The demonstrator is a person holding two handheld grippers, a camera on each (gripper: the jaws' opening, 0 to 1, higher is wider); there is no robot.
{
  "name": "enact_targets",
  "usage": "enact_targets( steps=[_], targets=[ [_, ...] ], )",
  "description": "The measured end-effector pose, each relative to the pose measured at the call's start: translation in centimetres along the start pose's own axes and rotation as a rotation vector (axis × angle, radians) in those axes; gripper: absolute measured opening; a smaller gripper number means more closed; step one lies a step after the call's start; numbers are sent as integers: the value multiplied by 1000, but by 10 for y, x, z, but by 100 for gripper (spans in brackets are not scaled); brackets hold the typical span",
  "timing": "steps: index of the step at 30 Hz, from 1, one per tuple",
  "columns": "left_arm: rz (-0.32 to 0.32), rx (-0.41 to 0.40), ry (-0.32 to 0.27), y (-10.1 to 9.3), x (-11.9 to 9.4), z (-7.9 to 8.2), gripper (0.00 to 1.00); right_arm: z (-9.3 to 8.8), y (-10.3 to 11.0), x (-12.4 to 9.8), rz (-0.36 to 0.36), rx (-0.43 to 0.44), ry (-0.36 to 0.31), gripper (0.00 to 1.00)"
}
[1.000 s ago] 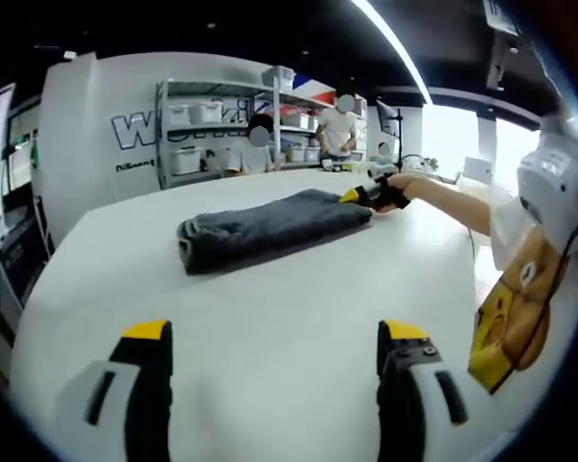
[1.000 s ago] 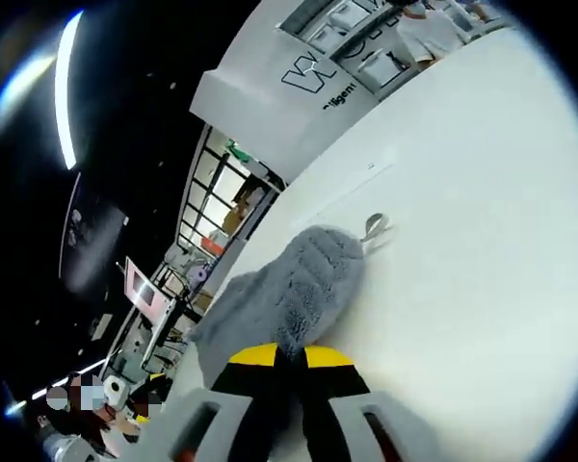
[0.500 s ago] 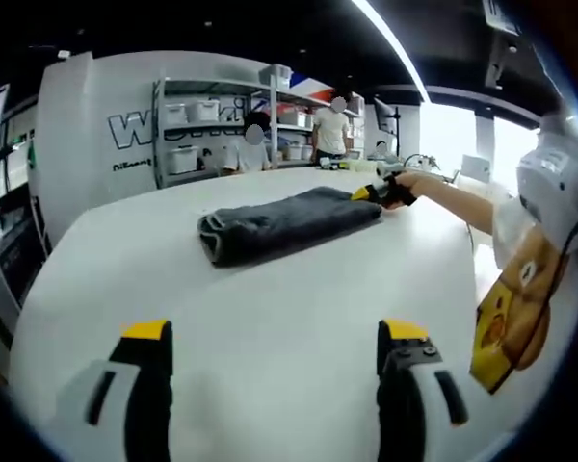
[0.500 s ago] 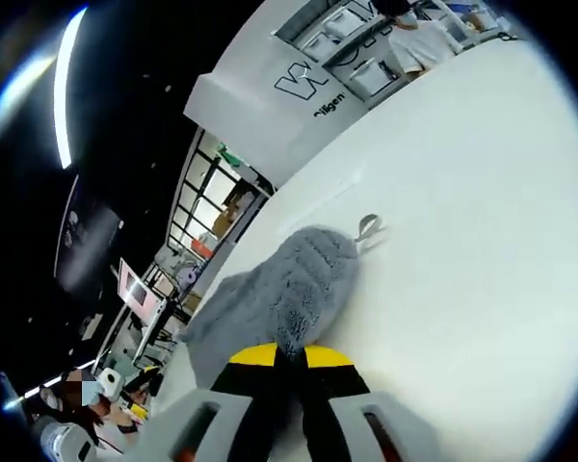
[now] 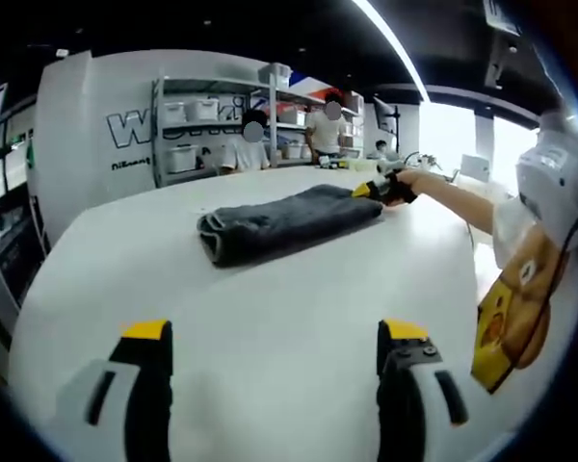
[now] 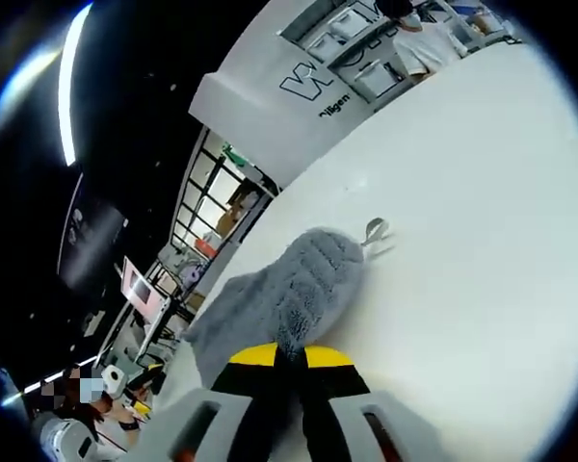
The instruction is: Fold the towel on the table until its edges align and the towel forms a compact rectangular stack.
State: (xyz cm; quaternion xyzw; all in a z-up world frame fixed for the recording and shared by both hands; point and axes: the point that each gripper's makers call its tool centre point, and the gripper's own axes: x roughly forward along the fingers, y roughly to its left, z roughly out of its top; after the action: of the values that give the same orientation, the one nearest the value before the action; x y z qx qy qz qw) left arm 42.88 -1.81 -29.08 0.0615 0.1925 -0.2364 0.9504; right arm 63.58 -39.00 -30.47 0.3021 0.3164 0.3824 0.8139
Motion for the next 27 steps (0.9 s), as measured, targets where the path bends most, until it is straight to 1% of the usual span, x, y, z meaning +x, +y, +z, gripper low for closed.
enact_targets(
  steps=[6, 14, 20, 27],
  targets=[
    [-4, 3, 1, -1, 1, 1, 92, 14, 9, -2, 30, -1, -19, 7],
    [-13, 3, -4, -2, 4, 2, 92, 27, 29, 1, 85, 0, -48, 7],
    [-14, 5, -7, -2, 4, 2, 92, 30, 45, 4, 117, -2, -60, 7],
    [-13, 2, -9, -1, 3, 1, 92, 39, 62, 9, 148, -10, -68, 7]
  ],
)
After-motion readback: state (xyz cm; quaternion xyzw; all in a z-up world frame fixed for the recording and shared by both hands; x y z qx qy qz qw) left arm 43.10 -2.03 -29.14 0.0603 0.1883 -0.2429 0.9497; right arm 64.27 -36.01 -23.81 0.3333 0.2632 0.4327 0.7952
